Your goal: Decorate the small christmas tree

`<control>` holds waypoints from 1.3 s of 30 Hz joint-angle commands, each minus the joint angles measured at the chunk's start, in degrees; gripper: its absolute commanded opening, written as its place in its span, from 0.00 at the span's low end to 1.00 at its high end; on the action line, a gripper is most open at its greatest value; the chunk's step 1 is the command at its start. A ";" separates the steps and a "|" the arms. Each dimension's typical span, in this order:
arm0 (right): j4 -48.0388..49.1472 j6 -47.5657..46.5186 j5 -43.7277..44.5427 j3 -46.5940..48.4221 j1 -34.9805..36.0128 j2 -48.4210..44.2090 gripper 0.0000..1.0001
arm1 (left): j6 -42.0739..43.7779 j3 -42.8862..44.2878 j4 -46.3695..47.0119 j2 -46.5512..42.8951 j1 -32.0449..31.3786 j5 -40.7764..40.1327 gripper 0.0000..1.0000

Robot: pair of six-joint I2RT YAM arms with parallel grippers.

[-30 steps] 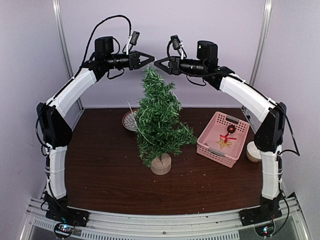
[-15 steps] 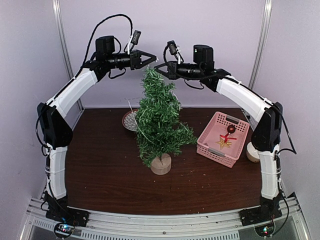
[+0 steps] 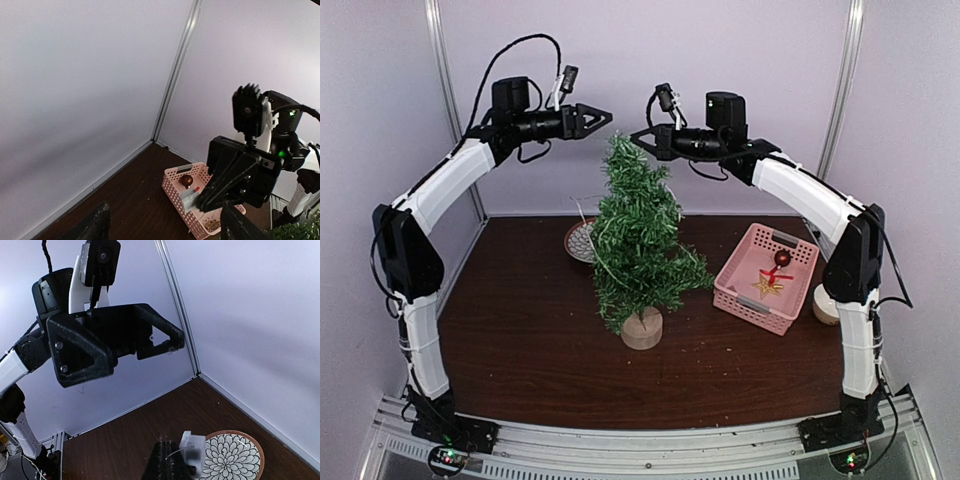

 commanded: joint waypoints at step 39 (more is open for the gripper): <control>3.61 -7.15 8.30 -24.20 -1.83 -16.21 0.00 | 1.25 -58.99 -3.06 -47.89 -10.79 -20.20 0.44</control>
